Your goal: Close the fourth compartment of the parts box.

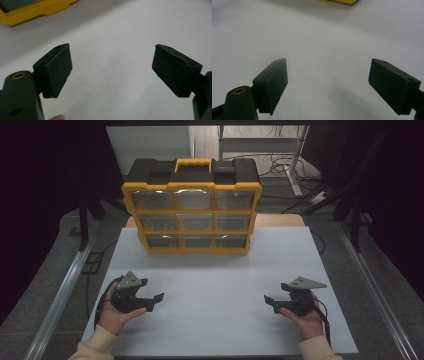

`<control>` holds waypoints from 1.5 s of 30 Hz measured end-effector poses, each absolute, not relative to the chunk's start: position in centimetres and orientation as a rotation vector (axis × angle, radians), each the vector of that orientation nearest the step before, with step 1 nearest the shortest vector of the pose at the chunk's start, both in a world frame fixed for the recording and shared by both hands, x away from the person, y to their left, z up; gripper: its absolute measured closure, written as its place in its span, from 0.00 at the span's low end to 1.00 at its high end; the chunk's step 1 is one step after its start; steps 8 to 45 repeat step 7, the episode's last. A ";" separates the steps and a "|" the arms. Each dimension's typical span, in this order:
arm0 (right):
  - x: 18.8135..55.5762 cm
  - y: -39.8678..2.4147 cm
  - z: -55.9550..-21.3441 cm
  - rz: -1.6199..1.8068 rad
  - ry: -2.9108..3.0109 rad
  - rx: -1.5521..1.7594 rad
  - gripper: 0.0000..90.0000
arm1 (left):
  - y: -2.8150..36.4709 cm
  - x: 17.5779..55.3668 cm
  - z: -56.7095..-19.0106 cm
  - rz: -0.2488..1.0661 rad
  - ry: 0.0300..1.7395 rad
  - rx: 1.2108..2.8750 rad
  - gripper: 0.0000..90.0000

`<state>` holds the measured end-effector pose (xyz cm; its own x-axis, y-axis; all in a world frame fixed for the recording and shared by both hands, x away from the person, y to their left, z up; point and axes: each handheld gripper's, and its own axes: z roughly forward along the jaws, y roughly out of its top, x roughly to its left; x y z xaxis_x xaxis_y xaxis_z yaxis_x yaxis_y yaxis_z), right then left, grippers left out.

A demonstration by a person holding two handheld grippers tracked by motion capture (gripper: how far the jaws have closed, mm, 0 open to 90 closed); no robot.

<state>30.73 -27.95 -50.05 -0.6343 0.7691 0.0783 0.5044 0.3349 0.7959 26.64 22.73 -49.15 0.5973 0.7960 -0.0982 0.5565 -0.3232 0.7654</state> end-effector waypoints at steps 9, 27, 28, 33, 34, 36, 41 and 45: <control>30.7 -28.0 -50.0 1.197 2.290 1.131 0.18 | 22.9 26.7 -49.3 0.378 1.077 2.021 0.18; 30.7 -28.0 -50.0 1.197 2.290 1.131 0.18 | 22.9 26.7 -49.3 0.378 1.077 2.021 0.18; 30.7 -28.0 -50.0 1.197 2.290 1.131 0.18 | 22.9 26.7 -49.3 0.378 1.077 2.021 0.18; 30.7 -28.0 -50.0 1.197 2.290 1.131 0.18 | 22.9 26.7 -49.3 0.378 1.077 2.021 0.18; 30.7 -28.0 -50.0 1.197 2.290 1.131 0.18 | 22.9 26.7 -49.3 0.378 1.077 2.021 0.18; 30.7 -28.0 -50.0 1.197 2.290 1.131 0.18 | 22.9 26.7 -49.3 0.378 1.077 2.021 0.18; 30.7 -28.0 -50.0 1.197 2.290 1.131 0.18 | 22.9 26.7 -49.3 0.378 1.077 2.021 0.18; 30.7 -28.0 -50.0 1.197 2.290 1.131 0.18 | 22.9 26.7 -49.3 0.378 1.077 2.021 0.18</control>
